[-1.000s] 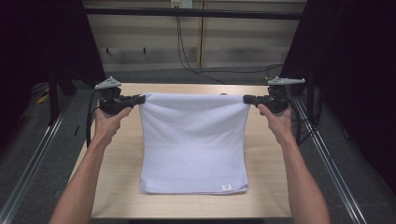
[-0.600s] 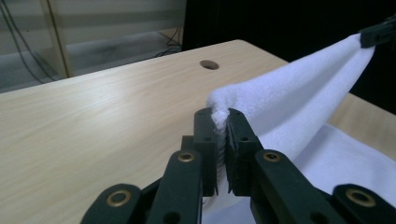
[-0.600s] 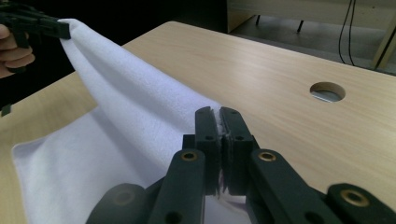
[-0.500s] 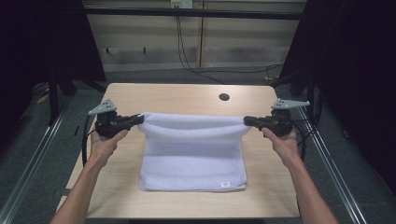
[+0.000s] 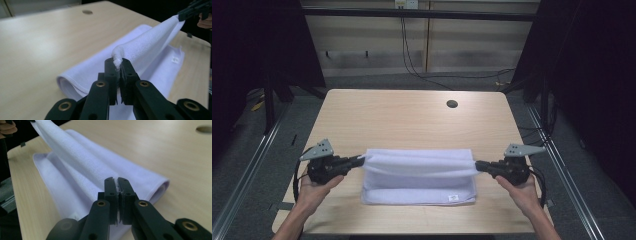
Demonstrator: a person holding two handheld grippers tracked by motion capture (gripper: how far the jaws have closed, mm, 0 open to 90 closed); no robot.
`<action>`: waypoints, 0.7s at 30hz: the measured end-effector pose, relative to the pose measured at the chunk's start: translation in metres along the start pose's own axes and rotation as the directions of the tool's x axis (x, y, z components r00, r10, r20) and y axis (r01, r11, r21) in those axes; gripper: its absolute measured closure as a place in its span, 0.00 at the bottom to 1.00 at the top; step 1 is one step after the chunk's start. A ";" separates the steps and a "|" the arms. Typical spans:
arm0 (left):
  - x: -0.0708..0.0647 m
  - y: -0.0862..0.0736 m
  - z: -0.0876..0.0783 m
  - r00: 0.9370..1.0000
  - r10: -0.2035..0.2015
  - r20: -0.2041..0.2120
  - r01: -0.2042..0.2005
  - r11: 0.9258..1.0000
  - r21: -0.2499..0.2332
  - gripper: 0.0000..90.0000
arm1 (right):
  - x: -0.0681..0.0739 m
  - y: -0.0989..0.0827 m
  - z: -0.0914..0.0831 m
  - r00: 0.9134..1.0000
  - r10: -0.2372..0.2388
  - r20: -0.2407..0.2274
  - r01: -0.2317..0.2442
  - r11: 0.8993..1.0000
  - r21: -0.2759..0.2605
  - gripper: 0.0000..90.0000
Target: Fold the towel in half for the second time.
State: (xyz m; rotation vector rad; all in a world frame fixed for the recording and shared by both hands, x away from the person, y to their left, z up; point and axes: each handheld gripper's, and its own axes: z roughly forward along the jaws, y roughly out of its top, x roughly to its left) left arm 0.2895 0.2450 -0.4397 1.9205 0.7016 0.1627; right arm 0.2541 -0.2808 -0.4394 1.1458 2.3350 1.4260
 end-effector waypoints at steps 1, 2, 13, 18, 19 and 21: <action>-0.002 -0.005 0.002 1.000 0.005 -0.005 -0.005 1.000 0.029 0.95 | 0.002 -0.006 0.001 1.000 0.001 -0.003 -0.001 1.000 0.024 0.97; -0.005 -0.012 0.004 1.000 0.007 -0.004 -0.007 0.998 0.060 0.95 | 0.004 -0.011 0.002 1.000 0.000 -0.003 0.000 0.999 0.044 0.97; -0.028 -0.046 0.004 1.000 0.028 0.003 -0.028 0.977 0.209 0.90 | 0.019 -0.046 0.006 0.999 0.015 -0.037 -0.009 0.984 0.176 0.79; -0.035 -0.053 -0.001 1.000 0.017 0.025 -0.022 0.972 0.234 0.83 | 0.025 -0.053 0.000 0.998 0.025 -0.052 -0.016 0.985 0.174 0.74; -0.034 -0.053 -0.002 1.000 0.013 0.017 -0.017 0.974 0.225 0.82 | 0.025 -0.052 0.000 0.998 0.025 -0.053 -0.016 0.986 0.165 0.72; -0.030 -0.051 -0.006 1.000 -0.013 0.004 0.012 0.984 0.178 0.76 | 0.026 -0.049 -0.002 0.999 0.031 -0.039 -0.026 0.991 0.135 0.70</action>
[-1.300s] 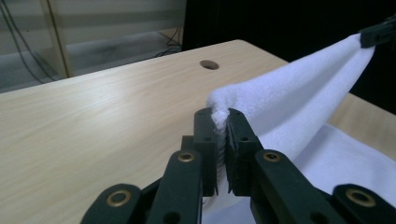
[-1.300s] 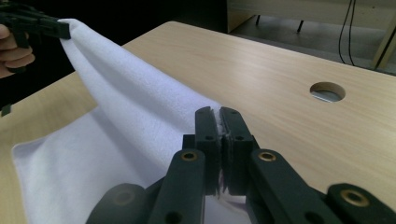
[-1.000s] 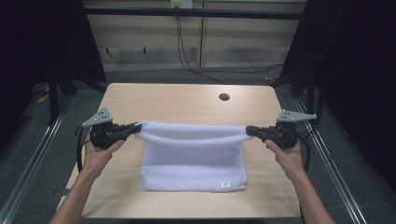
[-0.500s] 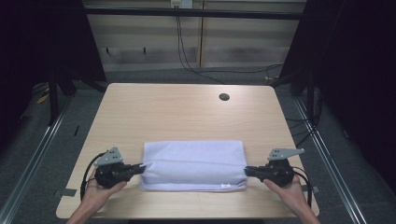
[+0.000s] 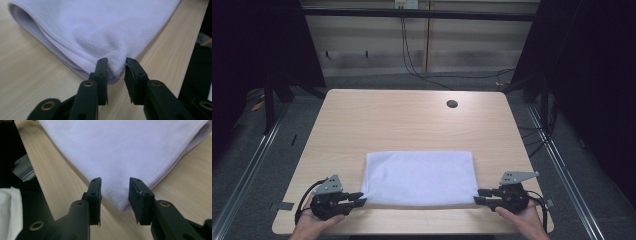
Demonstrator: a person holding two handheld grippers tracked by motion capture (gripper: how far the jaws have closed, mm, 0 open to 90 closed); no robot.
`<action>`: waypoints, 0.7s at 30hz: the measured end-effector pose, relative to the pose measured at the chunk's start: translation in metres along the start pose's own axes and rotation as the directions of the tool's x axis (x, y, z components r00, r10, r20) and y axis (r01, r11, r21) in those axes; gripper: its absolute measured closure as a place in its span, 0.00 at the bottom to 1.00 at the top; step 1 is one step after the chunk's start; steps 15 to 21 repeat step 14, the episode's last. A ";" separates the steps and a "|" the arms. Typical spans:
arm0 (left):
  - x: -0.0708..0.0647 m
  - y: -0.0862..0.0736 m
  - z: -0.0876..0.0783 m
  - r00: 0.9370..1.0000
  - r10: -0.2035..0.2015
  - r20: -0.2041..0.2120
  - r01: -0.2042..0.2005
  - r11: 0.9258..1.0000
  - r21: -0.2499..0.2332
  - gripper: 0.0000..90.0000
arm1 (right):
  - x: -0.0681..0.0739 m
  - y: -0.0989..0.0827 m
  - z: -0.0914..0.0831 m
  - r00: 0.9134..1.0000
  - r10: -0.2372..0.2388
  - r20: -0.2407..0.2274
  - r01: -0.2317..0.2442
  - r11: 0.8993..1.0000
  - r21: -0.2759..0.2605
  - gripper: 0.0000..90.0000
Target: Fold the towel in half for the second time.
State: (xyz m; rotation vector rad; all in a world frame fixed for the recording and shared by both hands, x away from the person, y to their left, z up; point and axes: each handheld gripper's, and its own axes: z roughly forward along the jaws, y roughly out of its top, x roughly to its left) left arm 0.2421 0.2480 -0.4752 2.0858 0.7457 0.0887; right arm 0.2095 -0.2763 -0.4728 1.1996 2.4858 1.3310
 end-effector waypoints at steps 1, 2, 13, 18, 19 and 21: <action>0.004 0.003 -0.004 0.999 -0.035 -0.007 0.035 0.999 -0.040 0.71 | 0.000 0.001 -0.001 1.000 0.000 0.008 0.000 1.000 -0.018 0.69; 0.008 0.005 -0.007 0.998 -0.061 -0.009 0.060 0.996 -0.070 0.66 | 0.000 0.003 -0.004 1.000 0.002 0.024 -0.001 0.999 -0.053 0.67; 0.043 0.008 -0.008 0.964 -0.184 -0.190 0.163 0.979 -0.123 0.37 | -0.033 -0.004 -0.030 0.972 0.114 0.207 -0.063 0.969 -0.238 0.40; 0.043 0.007 -0.006 0.966 -0.182 -0.187 0.163 0.981 -0.109 0.36 | -0.036 -0.005 -0.030 0.970 0.124 0.211 -0.072 0.968 -0.240 0.39; 0.043 0.007 -0.006 0.966 -0.182 -0.187 0.163 0.981 -0.109 0.36 | -0.036 -0.005 -0.030 0.970 0.124 0.211 -0.072 0.968 -0.240 0.39; 0.043 0.007 -0.006 0.966 -0.182 -0.187 0.163 0.981 -0.109 0.36 | -0.036 -0.005 -0.030 0.970 0.124 0.211 -0.072 0.968 -0.240 0.39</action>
